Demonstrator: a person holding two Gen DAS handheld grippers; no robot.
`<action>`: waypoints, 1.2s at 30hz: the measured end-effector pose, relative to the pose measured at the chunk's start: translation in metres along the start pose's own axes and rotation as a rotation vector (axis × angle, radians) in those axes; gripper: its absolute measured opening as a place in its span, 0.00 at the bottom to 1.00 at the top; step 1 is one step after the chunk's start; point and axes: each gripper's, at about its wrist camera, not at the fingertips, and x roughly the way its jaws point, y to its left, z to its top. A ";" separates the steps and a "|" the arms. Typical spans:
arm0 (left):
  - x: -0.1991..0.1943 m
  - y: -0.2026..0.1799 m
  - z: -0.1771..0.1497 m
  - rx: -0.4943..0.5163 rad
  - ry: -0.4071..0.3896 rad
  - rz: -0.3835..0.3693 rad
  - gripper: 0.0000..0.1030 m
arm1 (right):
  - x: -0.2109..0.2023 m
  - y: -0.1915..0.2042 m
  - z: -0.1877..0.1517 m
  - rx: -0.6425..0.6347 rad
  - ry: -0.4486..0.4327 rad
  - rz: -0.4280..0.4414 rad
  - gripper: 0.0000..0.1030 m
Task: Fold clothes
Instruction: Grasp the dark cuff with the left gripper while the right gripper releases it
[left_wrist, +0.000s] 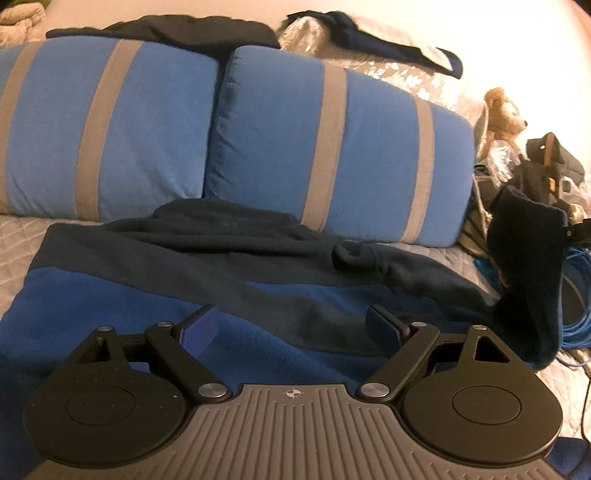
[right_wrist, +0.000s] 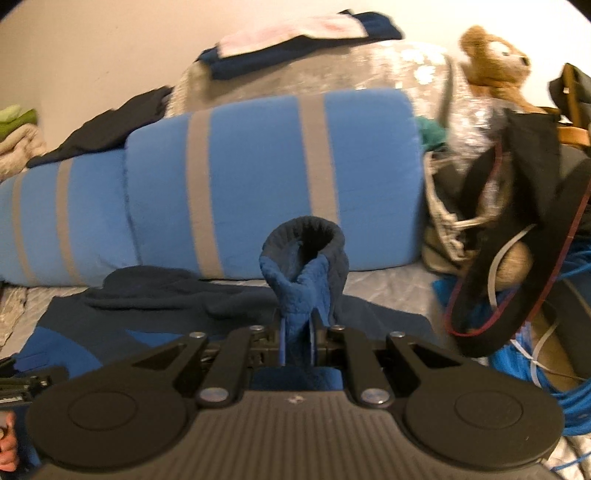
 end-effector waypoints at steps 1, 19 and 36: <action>0.001 0.002 0.000 -0.013 0.012 -0.001 0.85 | 0.003 0.006 0.000 -0.001 0.006 0.011 0.11; 0.009 0.022 0.002 -0.204 0.093 -0.154 0.85 | 0.058 0.098 -0.026 -0.069 0.123 0.105 0.10; 0.026 0.073 -0.006 -0.670 0.164 -0.404 0.85 | 0.057 0.184 -0.059 -0.332 0.124 0.230 0.10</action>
